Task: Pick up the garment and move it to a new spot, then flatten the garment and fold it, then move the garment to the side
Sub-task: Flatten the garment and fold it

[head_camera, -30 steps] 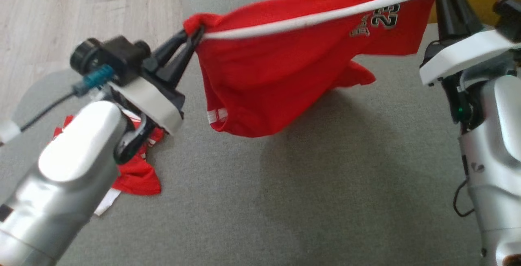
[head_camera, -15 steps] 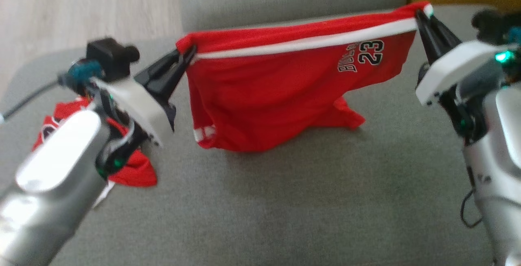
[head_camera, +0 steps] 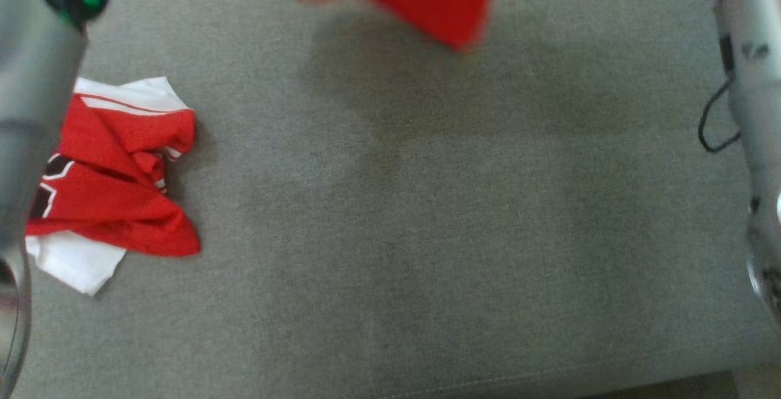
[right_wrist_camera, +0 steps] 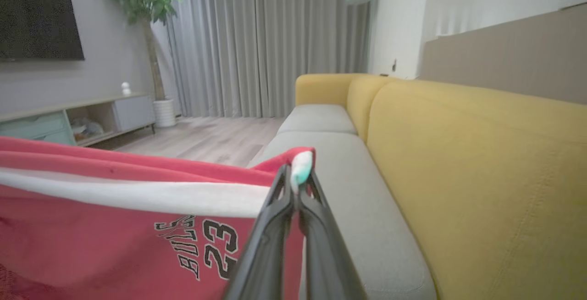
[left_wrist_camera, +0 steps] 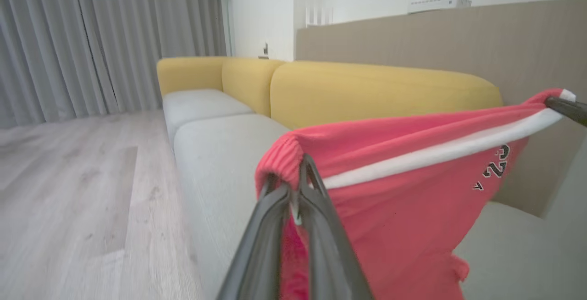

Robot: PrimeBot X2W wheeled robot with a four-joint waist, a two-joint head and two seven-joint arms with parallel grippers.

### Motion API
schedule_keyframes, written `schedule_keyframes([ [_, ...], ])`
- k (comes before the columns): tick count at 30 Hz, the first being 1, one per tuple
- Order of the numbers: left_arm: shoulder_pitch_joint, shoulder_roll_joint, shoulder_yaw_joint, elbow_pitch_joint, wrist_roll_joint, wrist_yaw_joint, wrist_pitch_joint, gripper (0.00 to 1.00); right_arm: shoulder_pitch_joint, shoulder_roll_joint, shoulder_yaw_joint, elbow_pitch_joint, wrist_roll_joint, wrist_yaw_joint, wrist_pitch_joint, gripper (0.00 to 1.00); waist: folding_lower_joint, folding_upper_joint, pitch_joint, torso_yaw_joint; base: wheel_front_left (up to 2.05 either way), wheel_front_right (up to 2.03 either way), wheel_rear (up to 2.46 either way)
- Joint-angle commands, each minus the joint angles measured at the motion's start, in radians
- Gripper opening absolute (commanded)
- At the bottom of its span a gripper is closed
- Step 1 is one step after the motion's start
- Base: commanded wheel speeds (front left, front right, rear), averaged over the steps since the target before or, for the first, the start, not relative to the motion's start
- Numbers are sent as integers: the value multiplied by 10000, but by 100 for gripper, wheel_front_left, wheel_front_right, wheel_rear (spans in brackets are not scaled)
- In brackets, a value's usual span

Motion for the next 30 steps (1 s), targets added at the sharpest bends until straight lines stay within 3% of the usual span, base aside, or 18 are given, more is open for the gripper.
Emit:
schedule_keyframes([
  [1,-753,336,416,-33,171,2,-279,0,-405,160,-154,-10,-99,-7,-392,0,-6,1,31,-38,0,0,0],
  [6,-854,-221,29,663,213,-52,-1198,0,-489,372,-172,1589,-347,-7,-1652,0,-6,1,39,114,0,0,0],
  [13,1581,-150,-1801,-68,-687,-68,-1318,0,1049,102,815,2937,1,-7,-1615,0,-6,1,-172,295,0,0,0],
  [22,4593,752,-3811,-1985,-1810,-69,-1113,0,3105,-1251,3094,2654,1566,-7,1078,0,-6,1,-1044,392,0,0,0],
  [30,6026,965,-4332,-2763,-2091,140,-1124,0,4745,-3065,4863,938,3396,-7,3428,0,-6,1,-2233,343,0,0,0],
])
